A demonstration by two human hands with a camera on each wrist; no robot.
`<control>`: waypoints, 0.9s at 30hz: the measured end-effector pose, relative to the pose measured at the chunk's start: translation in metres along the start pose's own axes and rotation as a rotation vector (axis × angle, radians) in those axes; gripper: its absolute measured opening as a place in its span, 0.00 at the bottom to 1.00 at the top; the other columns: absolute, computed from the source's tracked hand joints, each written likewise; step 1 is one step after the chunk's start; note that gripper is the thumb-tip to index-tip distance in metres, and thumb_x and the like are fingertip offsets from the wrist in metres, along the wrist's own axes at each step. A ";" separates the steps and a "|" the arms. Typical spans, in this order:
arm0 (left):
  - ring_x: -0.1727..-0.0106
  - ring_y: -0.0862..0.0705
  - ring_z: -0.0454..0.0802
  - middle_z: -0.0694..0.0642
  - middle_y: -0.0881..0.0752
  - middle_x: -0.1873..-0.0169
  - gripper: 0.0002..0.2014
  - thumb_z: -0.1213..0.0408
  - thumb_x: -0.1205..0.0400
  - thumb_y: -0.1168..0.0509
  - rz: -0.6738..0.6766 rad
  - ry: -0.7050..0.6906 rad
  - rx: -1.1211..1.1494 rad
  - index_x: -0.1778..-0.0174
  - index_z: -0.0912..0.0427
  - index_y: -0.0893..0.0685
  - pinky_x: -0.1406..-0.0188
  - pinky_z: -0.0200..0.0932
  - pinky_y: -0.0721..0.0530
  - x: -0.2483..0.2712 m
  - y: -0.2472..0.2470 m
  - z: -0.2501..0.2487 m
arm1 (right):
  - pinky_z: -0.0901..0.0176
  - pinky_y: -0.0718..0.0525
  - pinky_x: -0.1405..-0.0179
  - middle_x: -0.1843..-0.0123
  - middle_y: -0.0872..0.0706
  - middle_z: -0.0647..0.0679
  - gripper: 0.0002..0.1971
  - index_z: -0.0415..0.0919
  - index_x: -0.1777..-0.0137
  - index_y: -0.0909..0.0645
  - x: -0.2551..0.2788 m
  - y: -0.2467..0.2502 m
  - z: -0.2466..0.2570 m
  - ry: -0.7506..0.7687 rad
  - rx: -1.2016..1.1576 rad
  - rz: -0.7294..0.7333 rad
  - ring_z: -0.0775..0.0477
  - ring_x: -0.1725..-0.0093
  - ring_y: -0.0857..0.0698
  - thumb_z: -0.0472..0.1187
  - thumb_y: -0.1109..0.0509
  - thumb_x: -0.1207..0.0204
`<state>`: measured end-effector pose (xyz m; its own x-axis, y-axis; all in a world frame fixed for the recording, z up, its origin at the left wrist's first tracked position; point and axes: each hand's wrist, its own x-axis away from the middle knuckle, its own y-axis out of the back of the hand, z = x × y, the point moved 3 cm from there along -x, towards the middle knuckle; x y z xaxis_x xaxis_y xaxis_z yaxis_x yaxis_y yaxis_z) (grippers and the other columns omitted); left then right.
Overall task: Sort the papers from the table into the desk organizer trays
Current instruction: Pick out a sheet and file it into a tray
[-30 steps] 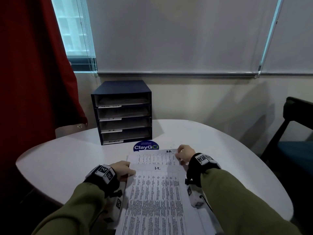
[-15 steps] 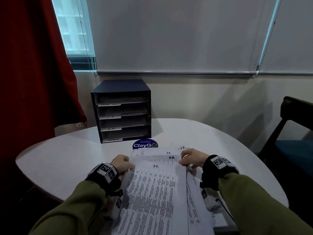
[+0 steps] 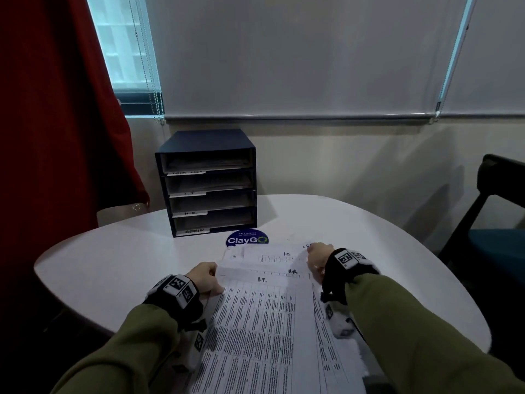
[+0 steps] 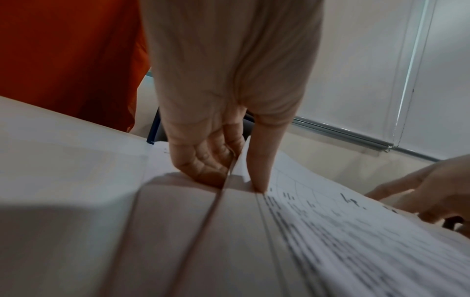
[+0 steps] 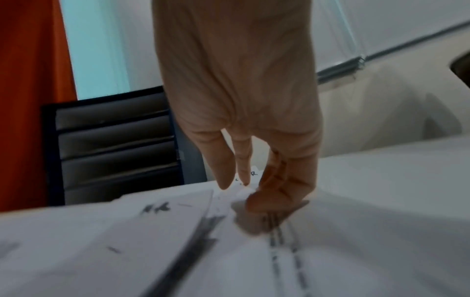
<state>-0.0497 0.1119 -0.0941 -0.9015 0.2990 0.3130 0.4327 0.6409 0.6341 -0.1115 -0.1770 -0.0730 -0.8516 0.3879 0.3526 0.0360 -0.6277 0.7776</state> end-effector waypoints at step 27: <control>0.66 0.25 0.52 0.56 0.24 0.70 0.12 0.66 0.28 0.28 -0.294 0.000 0.054 0.69 0.57 0.26 0.69 0.40 0.30 0.011 0.027 0.004 | 0.43 0.13 0.53 0.59 0.17 0.35 0.10 0.28 0.48 0.23 0.030 0.045 -0.027 0.068 -0.242 -0.087 0.39 0.61 0.16 0.24 0.31 0.28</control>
<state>-0.0481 0.1351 -0.0761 -0.9881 0.0950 0.1214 0.1518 0.7368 0.6588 -0.1500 -0.2114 -0.0417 -0.8793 0.4068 0.2476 -0.1585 -0.7402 0.6535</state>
